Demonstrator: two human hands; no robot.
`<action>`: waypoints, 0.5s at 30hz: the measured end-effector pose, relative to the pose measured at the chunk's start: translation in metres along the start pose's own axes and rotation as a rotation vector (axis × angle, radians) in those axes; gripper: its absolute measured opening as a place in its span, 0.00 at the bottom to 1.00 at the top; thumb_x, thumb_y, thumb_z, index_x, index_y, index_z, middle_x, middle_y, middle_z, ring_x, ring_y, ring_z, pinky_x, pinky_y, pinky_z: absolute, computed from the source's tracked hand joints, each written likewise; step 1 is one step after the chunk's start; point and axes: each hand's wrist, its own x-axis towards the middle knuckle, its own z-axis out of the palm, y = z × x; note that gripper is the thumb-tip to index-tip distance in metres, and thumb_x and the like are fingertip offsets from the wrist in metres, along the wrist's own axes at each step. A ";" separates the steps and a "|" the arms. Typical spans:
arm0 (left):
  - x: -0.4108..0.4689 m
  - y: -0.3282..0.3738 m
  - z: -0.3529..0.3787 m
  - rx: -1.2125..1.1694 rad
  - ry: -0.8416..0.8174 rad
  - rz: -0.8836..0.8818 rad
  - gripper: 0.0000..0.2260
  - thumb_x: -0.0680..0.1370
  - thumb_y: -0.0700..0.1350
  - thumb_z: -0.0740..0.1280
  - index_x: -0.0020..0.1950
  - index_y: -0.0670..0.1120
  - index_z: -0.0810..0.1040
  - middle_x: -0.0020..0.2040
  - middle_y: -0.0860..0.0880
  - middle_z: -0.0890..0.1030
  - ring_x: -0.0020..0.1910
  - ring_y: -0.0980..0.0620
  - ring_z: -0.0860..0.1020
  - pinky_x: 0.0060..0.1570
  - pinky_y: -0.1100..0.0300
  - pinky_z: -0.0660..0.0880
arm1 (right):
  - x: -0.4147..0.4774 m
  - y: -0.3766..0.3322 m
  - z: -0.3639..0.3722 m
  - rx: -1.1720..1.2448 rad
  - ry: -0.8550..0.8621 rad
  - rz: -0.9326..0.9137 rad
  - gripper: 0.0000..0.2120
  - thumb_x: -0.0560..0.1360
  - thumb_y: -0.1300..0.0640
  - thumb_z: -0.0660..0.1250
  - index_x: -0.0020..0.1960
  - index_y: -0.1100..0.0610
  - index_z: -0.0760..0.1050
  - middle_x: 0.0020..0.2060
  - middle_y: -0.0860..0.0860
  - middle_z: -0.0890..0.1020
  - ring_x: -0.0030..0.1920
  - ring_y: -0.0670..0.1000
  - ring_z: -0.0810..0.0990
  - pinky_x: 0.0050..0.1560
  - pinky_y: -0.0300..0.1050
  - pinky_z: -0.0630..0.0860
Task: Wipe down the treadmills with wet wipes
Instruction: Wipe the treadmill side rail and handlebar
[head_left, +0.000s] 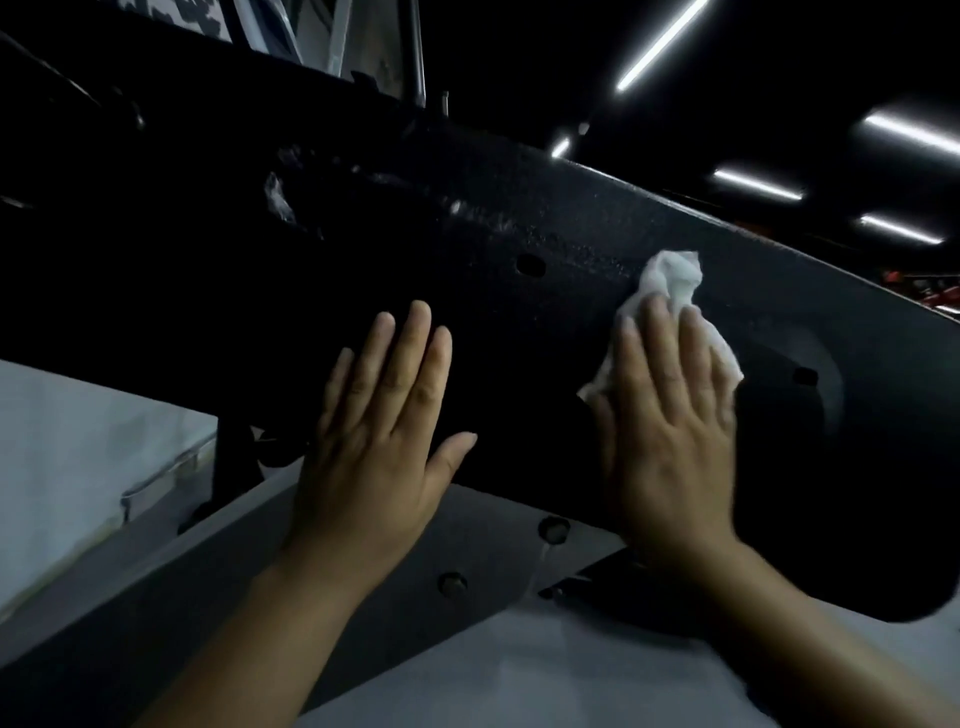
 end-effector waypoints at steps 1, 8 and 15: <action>0.000 0.001 0.002 -0.011 0.010 -0.003 0.33 0.82 0.57 0.57 0.83 0.42 0.54 0.83 0.43 0.51 0.82 0.44 0.48 0.80 0.46 0.45 | 0.001 -0.014 0.005 0.013 0.007 0.004 0.28 0.84 0.48 0.52 0.81 0.56 0.49 0.80 0.52 0.49 0.81 0.55 0.46 0.80 0.50 0.41; -0.001 -0.002 0.003 -0.050 0.033 0.009 0.34 0.82 0.57 0.59 0.82 0.42 0.54 0.83 0.43 0.52 0.82 0.43 0.48 0.80 0.46 0.46 | -0.033 0.016 -0.003 -0.062 -0.153 -0.408 0.28 0.84 0.51 0.55 0.81 0.57 0.55 0.80 0.54 0.55 0.81 0.54 0.49 0.80 0.50 0.46; -0.001 0.002 0.003 -0.083 0.045 -0.021 0.35 0.80 0.57 0.60 0.82 0.43 0.55 0.83 0.44 0.51 0.82 0.43 0.49 0.80 0.45 0.46 | 0.009 -0.041 0.012 -0.055 -0.112 -0.390 0.30 0.84 0.44 0.53 0.81 0.58 0.54 0.80 0.55 0.54 0.81 0.58 0.50 0.80 0.54 0.45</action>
